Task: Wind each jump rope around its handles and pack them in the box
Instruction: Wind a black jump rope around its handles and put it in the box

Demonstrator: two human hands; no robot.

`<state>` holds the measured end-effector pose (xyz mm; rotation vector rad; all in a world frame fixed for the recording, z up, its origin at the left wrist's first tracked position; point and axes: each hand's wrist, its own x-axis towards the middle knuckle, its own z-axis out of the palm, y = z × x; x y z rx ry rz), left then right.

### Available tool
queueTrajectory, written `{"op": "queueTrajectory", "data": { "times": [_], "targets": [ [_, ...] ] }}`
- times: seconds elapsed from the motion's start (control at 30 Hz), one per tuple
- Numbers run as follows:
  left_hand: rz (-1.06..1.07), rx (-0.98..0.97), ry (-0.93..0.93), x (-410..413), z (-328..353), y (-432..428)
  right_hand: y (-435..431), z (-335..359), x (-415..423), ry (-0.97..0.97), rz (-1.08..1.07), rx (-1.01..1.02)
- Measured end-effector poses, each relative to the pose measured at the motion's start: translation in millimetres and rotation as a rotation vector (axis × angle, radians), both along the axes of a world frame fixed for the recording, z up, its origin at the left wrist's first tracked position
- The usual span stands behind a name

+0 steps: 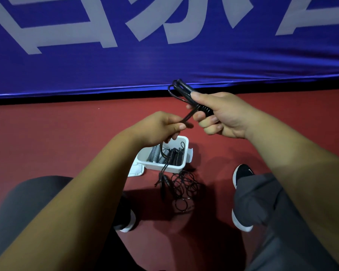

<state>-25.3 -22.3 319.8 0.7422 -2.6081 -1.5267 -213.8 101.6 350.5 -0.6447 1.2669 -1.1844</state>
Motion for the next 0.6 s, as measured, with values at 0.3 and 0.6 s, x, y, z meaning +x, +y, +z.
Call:
{"op": "queueTrajectory", "data": {
  "times": [0.3,0.6],
  "targets": [
    [0.216,0.040,0.072,1,-7,-16,4,0,10,0.000,0.283,0.093],
    [0.124,0.216,0.286,-1,13,-18,9,-13,22,0.065,0.614,0.269]
  ]
}}
